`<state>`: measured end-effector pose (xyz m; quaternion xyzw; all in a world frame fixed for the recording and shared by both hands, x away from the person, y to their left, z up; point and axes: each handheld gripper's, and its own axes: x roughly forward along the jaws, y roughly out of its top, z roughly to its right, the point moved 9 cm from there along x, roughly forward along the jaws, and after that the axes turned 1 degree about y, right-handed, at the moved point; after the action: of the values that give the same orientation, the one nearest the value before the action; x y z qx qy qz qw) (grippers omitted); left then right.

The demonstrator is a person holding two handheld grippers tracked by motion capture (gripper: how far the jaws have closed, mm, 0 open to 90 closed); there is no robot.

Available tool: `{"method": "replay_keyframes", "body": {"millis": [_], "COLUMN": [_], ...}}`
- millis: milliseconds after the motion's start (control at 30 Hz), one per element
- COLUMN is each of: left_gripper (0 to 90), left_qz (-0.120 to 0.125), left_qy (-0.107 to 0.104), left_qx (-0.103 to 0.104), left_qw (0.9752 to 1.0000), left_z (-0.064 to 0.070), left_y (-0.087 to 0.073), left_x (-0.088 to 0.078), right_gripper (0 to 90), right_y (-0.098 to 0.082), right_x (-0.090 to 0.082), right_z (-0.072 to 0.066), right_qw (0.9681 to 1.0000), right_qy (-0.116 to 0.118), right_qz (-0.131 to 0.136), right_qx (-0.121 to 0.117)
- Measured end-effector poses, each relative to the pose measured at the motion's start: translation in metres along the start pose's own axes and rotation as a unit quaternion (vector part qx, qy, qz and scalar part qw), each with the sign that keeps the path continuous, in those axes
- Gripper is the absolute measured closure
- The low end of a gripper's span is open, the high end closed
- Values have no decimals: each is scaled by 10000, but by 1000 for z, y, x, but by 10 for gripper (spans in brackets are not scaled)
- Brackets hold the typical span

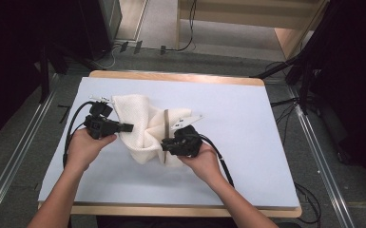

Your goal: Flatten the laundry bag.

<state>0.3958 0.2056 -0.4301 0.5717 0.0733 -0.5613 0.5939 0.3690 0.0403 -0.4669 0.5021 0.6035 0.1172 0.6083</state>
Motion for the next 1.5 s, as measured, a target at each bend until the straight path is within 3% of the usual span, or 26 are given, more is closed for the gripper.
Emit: {"method": "replay_keyframes", "body": {"millis": [67, 200, 300, 400, 433, 533, 667, 733, 900, 933, 1000, 1033, 1100, 1167, 1267, 1367, 1400, 1467, 1500], "left_gripper": [857, 854, 852, 850, 850, 848, 846, 844, 845, 845, 845, 845, 845, 847, 860, 868, 869, 871, 871], "left_qz": [30, 11, -3, -20, -20, -53, -73, -101, -88, -96, -75, -77, -79, -69, 1, 221, 438, 681, 681], "left_qy": [-12, -5, 42, 42, 42, 43, 40, 100, 123, 132, 131, 155, 163, 192, 262, 422, 524, 605, 605], "left_qx": [30, 124, 158, 191, 191, 258, 248, 306, 313, 297, 275, 275, 265, 212, 173, 63, -28, -141, -141], "left_qw": [10000, 9999, 9999, 9998, 9998, 9996, 9997, 9994, 9994, 9994, 9995, 9995, 9995, 9996, 9995, 9988, 9977, 9957, 9957], "left_z": [2, 5, 6, 7, 7, 8, 10, 10, 8, 8, 7, 6, 5, 1, -4, -16, -23, -30, -30], "left_y": [-1, -2, -5, -7, -7, -9, -11, -14, -17, -18, -19, -19, -20, -21, -20, -16, -12, -9, -9], "left_x": [1, 3, 6, 9, 9, 11, 14, 16, 16, 16, 16, 17, 17, 17, 13, 1, -8, -19, -19], "right_gripper": [702, 653, 559, 429, 429, 301, 258, 229, 215, 229, 330, 405, 653, 807, 828, 832, 832, 832, 832], "right_y": [8, 17, 22, 26, 26, 32, 34, 36, 36, 34, 32, 31, 27, 25, 25, 26, 30, 37, 37], "right_x": [-23, -47, -68, -78, -78, -77, -67, -56, -43, -40, -39, -38, -37, -37, -41, -50, -62, -75, -75], "right_z": [3, 9, 26, 41, 41, 53, 59, 58, 59, 58, 57, 56, 52, 52, 55, 60, 65, 68, 68], "right_qw": [9997, 9986, 9959, 9939, 9939, 9928, 9938, 9951, 9961, 9962, 9967, 9971, 9981, 9989, 9990, 9984, 9970, 9948, 9948], "right_qy": [-78, -279, -691, -836, -836, -915, -864, -765, -511, -282, -132, -66, -3, -71, -283, -491, -693, -867, -867], "right_qz": [248, 447, 588, 715, 715, 771, 682, 609, 578, 578, 524, 493, 387, 325, 256, 252, 347, 539, 539], "right_qx": [27, -36, -45, 63, 63, 11, 145, 145, 420, 580, 612, 574, 476, 341, 236, 138, 48, -8, -8]}}
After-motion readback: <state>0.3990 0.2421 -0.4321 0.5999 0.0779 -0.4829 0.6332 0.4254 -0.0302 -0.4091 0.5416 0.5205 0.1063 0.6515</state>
